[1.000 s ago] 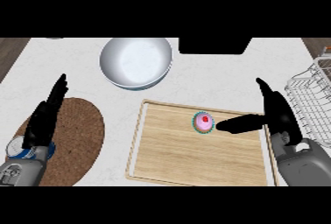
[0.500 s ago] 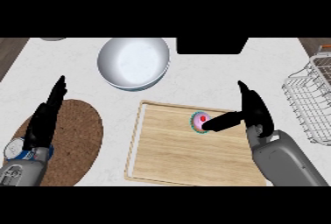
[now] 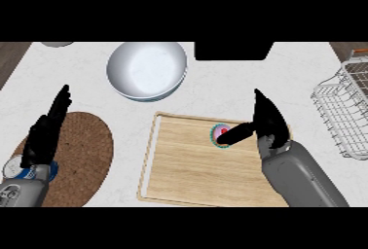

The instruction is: Pick the cupcake from the tray and place it in the tiered basket

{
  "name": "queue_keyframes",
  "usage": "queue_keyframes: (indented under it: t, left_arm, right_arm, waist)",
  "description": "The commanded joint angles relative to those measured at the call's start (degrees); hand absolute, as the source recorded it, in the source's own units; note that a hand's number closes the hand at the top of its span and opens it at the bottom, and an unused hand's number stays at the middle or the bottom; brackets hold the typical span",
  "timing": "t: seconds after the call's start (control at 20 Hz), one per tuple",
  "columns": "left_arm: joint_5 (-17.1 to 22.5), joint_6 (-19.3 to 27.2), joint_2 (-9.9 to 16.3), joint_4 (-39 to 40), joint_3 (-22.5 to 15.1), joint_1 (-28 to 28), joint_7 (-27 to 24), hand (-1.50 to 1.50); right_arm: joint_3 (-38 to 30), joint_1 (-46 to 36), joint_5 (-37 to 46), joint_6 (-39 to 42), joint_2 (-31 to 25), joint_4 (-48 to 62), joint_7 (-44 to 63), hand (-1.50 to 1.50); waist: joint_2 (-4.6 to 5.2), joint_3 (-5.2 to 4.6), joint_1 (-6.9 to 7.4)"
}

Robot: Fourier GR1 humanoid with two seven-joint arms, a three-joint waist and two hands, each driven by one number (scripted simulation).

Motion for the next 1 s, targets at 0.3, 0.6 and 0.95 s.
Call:
queue_keyframes:
  t: [0.3, 0.6, 0.95]
  left_arm:
    - [-1.35, 0.79, -0.45, 0.31, 0.39, -2.25, 2.85, 0.0]
    - [-2.0, 1.07, -0.82, -2.19, -0.06, -0.92, 3.69, 0.0]
    - [-1.47, -0.43, -0.96, -1.7, 0.71, -1.08, 2.88, 0.0]
  right_arm:
    - [-2.3, -1.76, 7.84, 7.16, 7.93, 2.69, 13.64, -1.5]
    - [-7.18, -0.88, 11.43, 10.25, 12.1, 2.31, 13.63, -1.5]
    - [-5.73, 1.21, 12.82, 7.15, 13.02, 3.39, 13.63, -1.5]
  waist:
    - [0.22, 0.1, -0.47]
    - [0.02, 0.13, -0.75]
    - [0.4, 0.2, 0.44]
